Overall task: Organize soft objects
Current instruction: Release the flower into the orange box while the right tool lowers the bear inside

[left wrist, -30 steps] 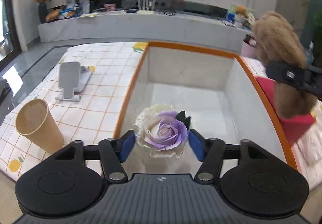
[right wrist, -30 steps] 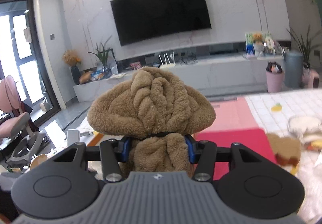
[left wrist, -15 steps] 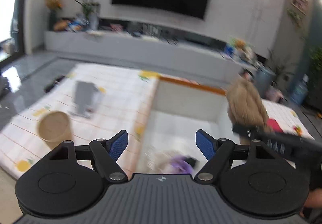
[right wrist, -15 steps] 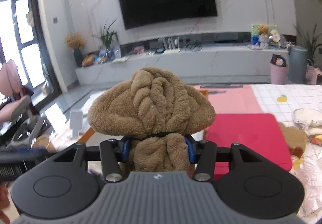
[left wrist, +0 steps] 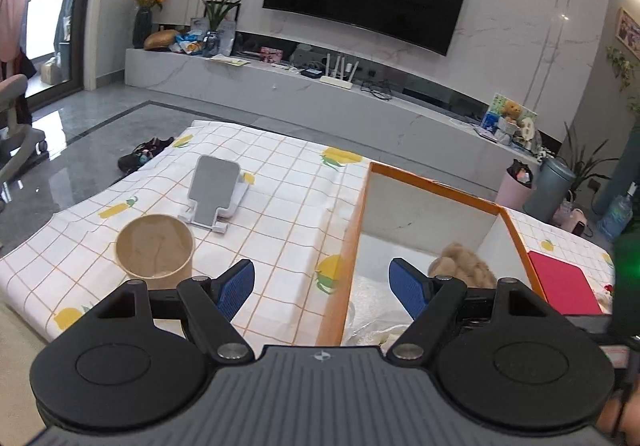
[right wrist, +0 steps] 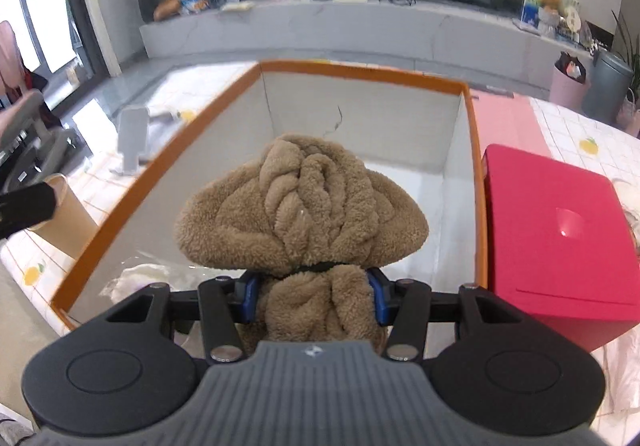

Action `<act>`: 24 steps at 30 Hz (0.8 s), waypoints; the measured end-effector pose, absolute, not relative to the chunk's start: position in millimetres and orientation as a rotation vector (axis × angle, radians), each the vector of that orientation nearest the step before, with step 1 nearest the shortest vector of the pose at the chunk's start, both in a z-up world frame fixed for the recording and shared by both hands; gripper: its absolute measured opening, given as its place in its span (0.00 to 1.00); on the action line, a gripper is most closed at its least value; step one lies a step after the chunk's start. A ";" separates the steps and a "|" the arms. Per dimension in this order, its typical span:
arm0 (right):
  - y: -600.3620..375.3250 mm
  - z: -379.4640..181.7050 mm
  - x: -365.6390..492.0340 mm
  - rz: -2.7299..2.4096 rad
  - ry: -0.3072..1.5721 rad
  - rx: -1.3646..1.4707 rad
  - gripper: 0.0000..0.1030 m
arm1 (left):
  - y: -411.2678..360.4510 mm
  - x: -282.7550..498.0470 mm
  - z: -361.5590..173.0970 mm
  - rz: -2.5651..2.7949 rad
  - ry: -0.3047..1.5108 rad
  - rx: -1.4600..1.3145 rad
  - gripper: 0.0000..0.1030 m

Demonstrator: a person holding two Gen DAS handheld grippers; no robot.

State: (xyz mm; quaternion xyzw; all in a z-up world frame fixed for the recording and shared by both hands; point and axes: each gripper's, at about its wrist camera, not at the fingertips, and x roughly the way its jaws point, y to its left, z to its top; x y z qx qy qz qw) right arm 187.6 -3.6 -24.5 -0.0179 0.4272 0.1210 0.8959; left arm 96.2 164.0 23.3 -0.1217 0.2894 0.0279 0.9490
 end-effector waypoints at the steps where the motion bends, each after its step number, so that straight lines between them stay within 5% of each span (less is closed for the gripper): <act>1: -0.6 -25.9 190.1 0.243 0.896 -0.041 0.51 | 162.9 96.0 23.4 0.066 0.585 -0.235 0.87; 6: -0.9 -34.2 201.2 0.217 0.971 0.019 0.54 | 161.0 97.1 22.6 0.115 0.585 -0.193 0.87; 10: -0.3 -29.9 197.9 0.250 0.959 0.050 0.74 | 165.9 97.9 20.9 0.115 0.604 -0.209 0.87; 13: 4.4 -23.9 191.9 0.260 0.932 0.033 0.79 | 168.3 97.2 21.8 0.122 0.604 -0.219 0.87; 24: -6.3 9.3 167.5 0.297 0.833 0.052 0.84 | 173.0 94.2 21.9 0.132 0.639 -0.305 0.87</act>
